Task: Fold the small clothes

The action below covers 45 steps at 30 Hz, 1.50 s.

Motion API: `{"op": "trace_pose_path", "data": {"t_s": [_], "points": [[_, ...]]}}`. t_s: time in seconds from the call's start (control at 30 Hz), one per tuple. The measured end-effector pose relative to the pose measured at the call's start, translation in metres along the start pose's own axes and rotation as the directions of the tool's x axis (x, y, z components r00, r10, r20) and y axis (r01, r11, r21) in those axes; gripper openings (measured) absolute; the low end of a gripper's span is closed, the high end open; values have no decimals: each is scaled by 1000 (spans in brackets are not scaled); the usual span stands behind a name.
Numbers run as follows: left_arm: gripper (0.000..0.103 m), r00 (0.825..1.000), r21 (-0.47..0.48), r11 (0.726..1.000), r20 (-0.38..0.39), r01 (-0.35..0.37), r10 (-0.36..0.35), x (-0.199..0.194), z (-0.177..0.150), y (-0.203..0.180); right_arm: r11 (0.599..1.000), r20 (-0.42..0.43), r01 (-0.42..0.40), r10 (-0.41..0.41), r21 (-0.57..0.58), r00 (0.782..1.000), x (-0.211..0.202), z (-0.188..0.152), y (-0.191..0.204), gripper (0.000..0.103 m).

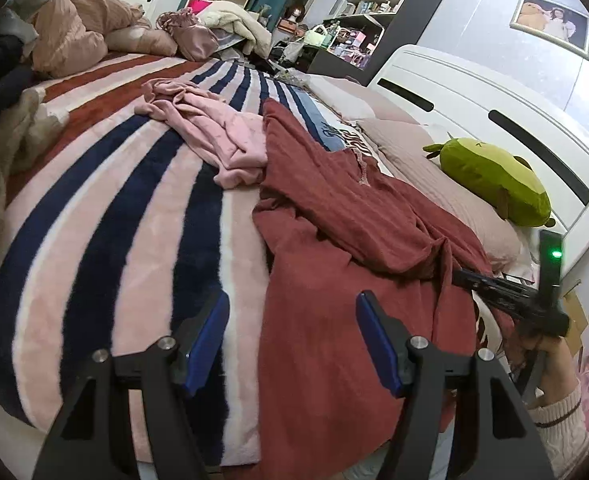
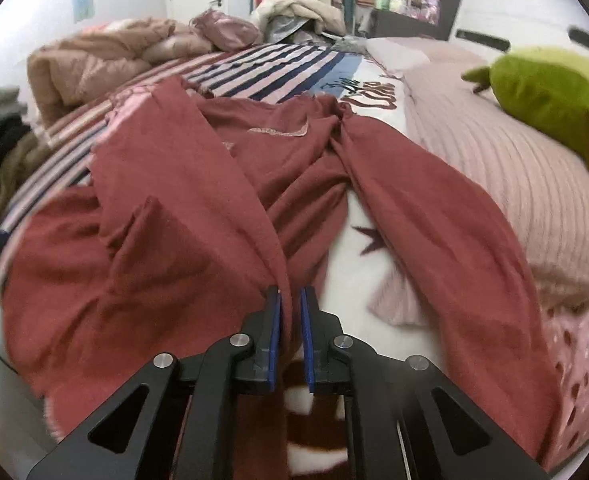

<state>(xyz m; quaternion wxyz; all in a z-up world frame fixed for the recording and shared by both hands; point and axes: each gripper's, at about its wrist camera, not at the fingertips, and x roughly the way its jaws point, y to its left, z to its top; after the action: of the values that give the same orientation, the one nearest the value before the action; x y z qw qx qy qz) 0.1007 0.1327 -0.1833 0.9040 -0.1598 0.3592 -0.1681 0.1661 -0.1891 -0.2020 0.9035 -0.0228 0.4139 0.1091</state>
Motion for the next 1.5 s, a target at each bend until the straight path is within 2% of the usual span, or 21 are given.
{"op": "trace_pose_path", "data": {"t_s": [0.07, 0.1, 0.17, 0.27, 0.4, 0.53, 0.6, 0.63, 0.67, 0.77, 0.93, 1.17, 1.33, 1.43, 1.5], "points": [[62, 1000, -1, 1000, 2, 11, -11, -1, 0, -1, 998, 22, -54, 54, 33, 998, -21, -9, 2, 40], [62, 1000, -1, 1000, 4, 13, -13, -2, 0, -1, 997, 24, -71, 70, 36, 997, -28, -13, 8, 44], [62, 1000, 2, 1000, 7, 16, -16, -4, 0, -3, 991, -1, -133, 133, 30, 991, -40, -28, 23, 46], [62, 1000, 1, 1000, 14, 22, -22, -6, -1, -6, 984, -57, -176, 178, 32, 982, -42, -54, 46, 51], [62, 1000, 6, 1000, 14, 20, -21, -9, -4, -10, 978, -50, -208, 209, 33, 977, -37, -76, 68, 58], [62, 1000, 9, 1000, 21, 22, -22, -14, -6, -14, 989, -13, -135, 135, -52, 991, -32, -77, 86, 59], [62, 999, 15, 1000, 29, 17, -18, -19, -8, -17, 993, -9, -95, 95, -72, 995, -28, -74, 88, 50], [62, 999, 20, 1000, 32, 11, -11, -21, -8, -18, 994, -8, -75, 75, -84, 997, -29, -76, 87, 31], [63, 999, 26, 1000, 35, 5, -6, -23, -9, -20, 994, -6, -48, 48, -101, 999, -29, -75, 87, 17], [63, 999, 31, 1000, 42, 1, -2, -28, -9, -22, 990, 13, -9, 11, -138, 1000, -39, -74, 77, 6], [63, 999, 32, 1000, 41, 0, -1, -29, -9, -25, 988, 38, 51, -46, -148, 998, -57, -75, 61, 4], [63, 999, 55, 998, 36, -11, 9, -29, -7, -35, 975, 47, 152, -146, -163, 988, -80, -74, 9, 3], [63, 999, 54, 998, 23, -32, 30, -24, -5, -39, 980, 10, 125, -125, -155, 992, -83, -72, -17, 3], [63, 999, 53, 998, 12, -41, 41, -20, -4, -43, 995, -29, 19, -22, -95, 999, -74, -77, -26, 4], [64, 999, 62, 997, 5, -47, 47, -18, -3, -47, 998, -27, -20, 19, -61, 999, -71, -80, -31, 11]]}}
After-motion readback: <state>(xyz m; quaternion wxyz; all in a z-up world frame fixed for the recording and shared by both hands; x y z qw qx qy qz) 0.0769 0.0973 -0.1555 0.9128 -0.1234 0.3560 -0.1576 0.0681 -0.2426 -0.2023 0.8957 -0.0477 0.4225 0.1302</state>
